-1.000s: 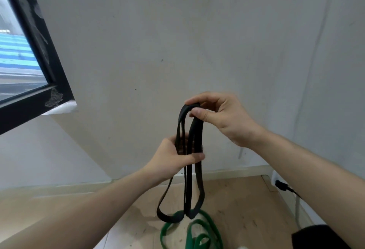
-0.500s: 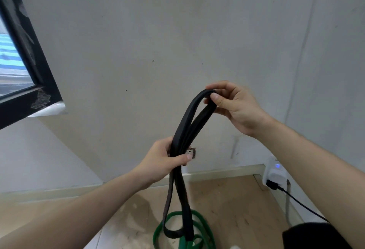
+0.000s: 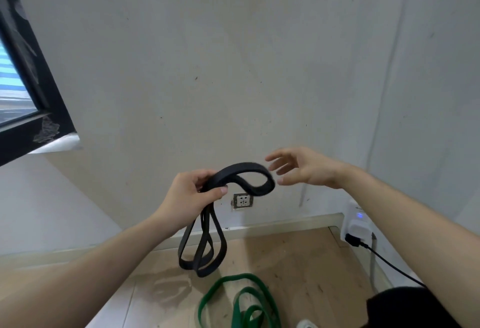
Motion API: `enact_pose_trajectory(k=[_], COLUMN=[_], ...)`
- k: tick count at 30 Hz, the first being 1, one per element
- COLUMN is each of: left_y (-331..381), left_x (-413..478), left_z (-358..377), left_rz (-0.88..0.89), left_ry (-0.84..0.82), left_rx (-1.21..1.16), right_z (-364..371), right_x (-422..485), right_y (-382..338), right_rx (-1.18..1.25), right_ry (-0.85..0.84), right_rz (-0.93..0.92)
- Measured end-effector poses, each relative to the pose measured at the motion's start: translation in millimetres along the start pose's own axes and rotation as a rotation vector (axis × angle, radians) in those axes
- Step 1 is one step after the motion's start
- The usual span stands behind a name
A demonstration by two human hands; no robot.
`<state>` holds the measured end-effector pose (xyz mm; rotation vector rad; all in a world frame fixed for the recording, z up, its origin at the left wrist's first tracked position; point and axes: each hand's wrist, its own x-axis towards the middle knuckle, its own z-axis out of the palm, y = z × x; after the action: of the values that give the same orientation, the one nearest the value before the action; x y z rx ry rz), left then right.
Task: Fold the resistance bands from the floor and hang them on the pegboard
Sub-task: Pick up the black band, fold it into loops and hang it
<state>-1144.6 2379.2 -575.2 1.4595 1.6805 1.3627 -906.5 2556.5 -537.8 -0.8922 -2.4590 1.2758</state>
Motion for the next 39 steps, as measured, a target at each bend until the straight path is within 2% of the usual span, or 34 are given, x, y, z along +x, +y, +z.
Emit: enact_pose_trajectory(k=[2,8,12,18,21,28,33,39], left_y=[-1.7,-0.2,1.2,4.7,7.5,3.6,10.7,15.0], left_x=[0.5,-0.2,-1.8,-4.8,-4.4,-3.1,-2.8,-0.1], left_z=[-2.2,-3.0,-3.2,2.6,4.5,10.4,11.3,4.6], left_rz=[0.017,0.052,0.033,0.049,0.028,0.049,0.024,0.008], left_ry=[-0.023,-0.105,-0.112,-0.113,-0.085,-0.091,-0.126,-0.122], left_rx=[0.051,0.123,0.084,0.081,0.04,0.052,-0.004,-0.031], right_z=[6.1,61.8,77.8,69.5,59.0,31.6,20.1,0.6], right_x=[-0.7,7.1,13.7,13.6,9.9,3.7,2.2,5.7], right_y=[-14.2,-49.9,-48.1,-51.8,-57.7,-60.1,-57.0,-36.6], right_rx=[-0.137,-0.3,-0.31,-0.272,-0.215,0.136,0.258,0.347], right_ry=[-0.008,-0.053,0.02,0.049,0.053,0.149,0.215,0.23], right_rz=[-0.033,-0.202,-0.261,-0.235,-0.244,-0.287,-0.36,-0.32])
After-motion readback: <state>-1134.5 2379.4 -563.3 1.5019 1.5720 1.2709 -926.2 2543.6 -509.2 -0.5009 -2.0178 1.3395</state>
